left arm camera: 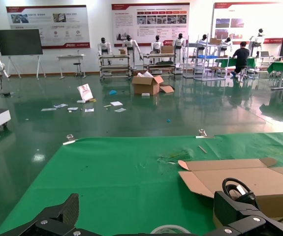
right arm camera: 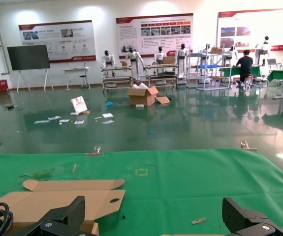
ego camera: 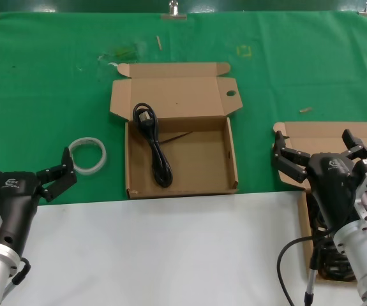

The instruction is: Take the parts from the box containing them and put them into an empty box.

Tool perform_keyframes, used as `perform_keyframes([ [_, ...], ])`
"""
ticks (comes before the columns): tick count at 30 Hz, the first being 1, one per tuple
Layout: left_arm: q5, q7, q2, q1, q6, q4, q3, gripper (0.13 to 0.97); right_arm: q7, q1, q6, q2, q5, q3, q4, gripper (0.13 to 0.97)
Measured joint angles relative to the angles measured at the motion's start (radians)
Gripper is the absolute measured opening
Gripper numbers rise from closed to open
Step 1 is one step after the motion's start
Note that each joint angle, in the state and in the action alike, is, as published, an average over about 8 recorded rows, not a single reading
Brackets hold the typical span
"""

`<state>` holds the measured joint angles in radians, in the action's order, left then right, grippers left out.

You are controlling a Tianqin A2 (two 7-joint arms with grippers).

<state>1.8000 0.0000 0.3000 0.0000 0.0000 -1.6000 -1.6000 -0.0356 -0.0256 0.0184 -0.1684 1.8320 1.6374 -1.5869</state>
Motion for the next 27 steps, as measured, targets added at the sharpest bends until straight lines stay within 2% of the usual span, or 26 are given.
perform_keyframes([
  [27,0.0,0.0,0.0,0.0,0.0,0.0,0.0,0.966,0.0,0.0,0.0,0.0,0.0,0.0,0.0,0.966],
])
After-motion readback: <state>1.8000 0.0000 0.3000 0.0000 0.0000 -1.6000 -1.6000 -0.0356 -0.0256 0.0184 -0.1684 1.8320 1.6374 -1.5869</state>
